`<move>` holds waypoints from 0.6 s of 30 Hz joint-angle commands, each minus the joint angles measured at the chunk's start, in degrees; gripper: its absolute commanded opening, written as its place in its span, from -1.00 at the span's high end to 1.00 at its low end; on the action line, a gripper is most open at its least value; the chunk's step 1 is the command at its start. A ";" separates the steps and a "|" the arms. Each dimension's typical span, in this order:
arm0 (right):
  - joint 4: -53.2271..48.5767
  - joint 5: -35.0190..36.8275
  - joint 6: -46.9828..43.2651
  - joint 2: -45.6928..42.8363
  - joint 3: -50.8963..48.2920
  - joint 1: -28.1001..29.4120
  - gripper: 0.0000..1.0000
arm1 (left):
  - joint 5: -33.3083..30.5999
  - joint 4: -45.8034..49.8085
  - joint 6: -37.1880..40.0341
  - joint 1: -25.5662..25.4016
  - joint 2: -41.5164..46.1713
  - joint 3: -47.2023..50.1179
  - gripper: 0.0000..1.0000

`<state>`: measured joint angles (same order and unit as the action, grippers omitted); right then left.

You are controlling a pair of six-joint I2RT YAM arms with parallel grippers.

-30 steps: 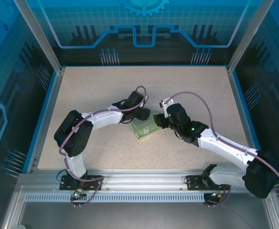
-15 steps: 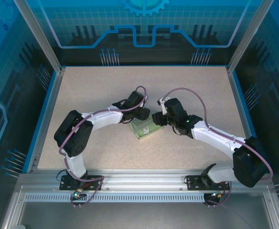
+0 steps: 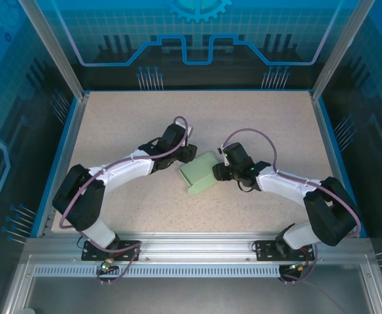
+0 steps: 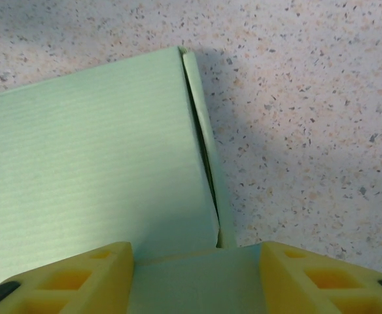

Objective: Fold the paper box

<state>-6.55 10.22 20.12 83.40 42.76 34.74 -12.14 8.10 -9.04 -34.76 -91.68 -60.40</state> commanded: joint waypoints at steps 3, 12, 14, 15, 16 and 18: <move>-0.85 0.50 0.03 2.32 0.99 -1.01 -0.11 | 4.23 3.82 -0.10 -0.03 0.42 4.09 -0.21; -2.74 0.59 -1.45 6.19 3.19 -2.14 -0.13 | 2.65 3.42 1.39 -1.08 -5.27 5.30 -0.23; -2.86 0.67 -1.66 7.06 3.38 -2.31 -0.13 | 1.87 3.72 1.81 -1.52 -6.71 4.87 -0.24; -2.96 0.62 -1.74 7.36 3.54 -2.37 -0.13 | 1.56 3.68 2.05 -1.69 -7.20 4.77 -0.24; -3.02 0.77 -1.98 7.67 3.63 -2.48 -0.14 | 1.23 3.83 2.35 -1.78 -7.66 4.58 -0.24; -3.42 0.85 -2.33 8.31 4.16 -2.64 -0.14 | 0.57 4.02 2.86 -1.96 -8.40 4.26 -0.24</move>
<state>-6.85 10.41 19.00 89.41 46.26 32.93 -10.44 10.02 -8.34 -36.03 -97.58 -55.79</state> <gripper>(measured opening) 0.569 0.619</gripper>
